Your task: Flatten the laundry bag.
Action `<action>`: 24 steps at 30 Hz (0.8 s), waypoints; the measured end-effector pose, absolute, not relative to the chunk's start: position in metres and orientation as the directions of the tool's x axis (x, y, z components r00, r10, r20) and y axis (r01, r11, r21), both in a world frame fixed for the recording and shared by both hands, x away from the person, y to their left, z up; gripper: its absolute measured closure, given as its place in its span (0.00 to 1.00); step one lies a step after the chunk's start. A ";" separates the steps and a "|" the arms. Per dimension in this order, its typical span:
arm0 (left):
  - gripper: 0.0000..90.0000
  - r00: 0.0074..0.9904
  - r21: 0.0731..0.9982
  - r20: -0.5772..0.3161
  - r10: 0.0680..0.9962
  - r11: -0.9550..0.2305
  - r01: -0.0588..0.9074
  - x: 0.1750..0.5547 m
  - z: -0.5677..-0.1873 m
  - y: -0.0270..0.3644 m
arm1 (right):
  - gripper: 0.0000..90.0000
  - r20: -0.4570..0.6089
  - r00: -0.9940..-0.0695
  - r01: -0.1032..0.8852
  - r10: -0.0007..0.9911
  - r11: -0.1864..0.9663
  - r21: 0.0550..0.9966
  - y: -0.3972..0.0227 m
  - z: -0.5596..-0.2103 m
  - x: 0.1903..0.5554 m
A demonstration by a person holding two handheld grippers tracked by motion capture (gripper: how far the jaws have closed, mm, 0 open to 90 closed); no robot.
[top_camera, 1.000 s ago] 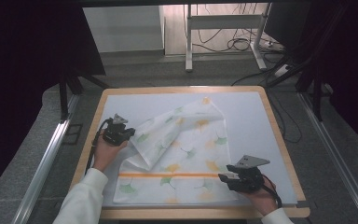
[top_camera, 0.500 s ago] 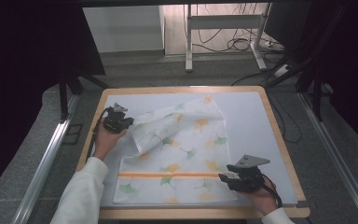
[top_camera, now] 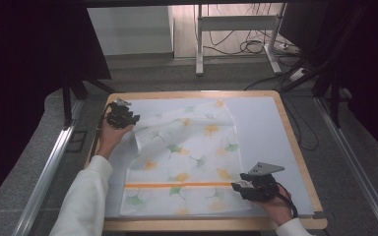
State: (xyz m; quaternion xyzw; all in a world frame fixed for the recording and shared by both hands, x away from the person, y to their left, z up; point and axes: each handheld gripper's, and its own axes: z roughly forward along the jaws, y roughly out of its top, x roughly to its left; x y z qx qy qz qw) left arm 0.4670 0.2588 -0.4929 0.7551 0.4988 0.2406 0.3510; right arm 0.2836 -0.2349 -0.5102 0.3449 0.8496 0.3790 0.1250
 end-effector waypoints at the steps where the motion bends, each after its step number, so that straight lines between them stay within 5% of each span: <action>1: 0.58 0.390 0.788 0.000 0.921 -0.240 0.567 0.464 -0.488 0.261 | 0.53 0.050 -0.730 0.493 0.681 0.474 0.730 -0.235 -0.510 0.284; 3: 0.48 0.409 0.801 -0.022 0.912 -0.228 0.553 0.458 -0.478 0.263 | 0.52 0.047 -0.729 0.493 0.683 0.477 0.728 -0.234 -0.511 0.284; 7: 0.42 0.469 0.804 -0.091 0.878 -0.213 0.555 0.439 -0.462 0.261 | 0.52 0.041 -0.730 0.489 0.683 0.479 0.729 -0.232 -0.510 0.282; 10: 0.50 0.520 0.811 -0.094 0.849 -0.237 0.534 0.418 -0.452 0.252 | 0.51 0.036 -0.730 0.488 0.682 0.484 0.727 -0.231 -0.510 0.281; 15: 0.87 0.603 0.825 -0.086 0.793 -0.283 0.490 0.382 -0.444 0.230 | 0.51 0.031 -0.727 0.488 0.686 0.484 0.727 -0.231 -0.510 0.281; 18: 0.97 0.646 0.815 -0.089 0.758 -0.318 0.485 0.366 -0.449 0.216 | 0.50 0.031 -0.725 0.489 0.688 0.483 0.726 -0.231 -0.510 0.281; 24: 1.00 0.659 0.725 -0.029 0.752 -0.438 0.532 0.370 -0.485 0.199 | 0.50 0.029 -0.722 0.492 0.691 0.483 0.724 -0.232 -0.510 0.280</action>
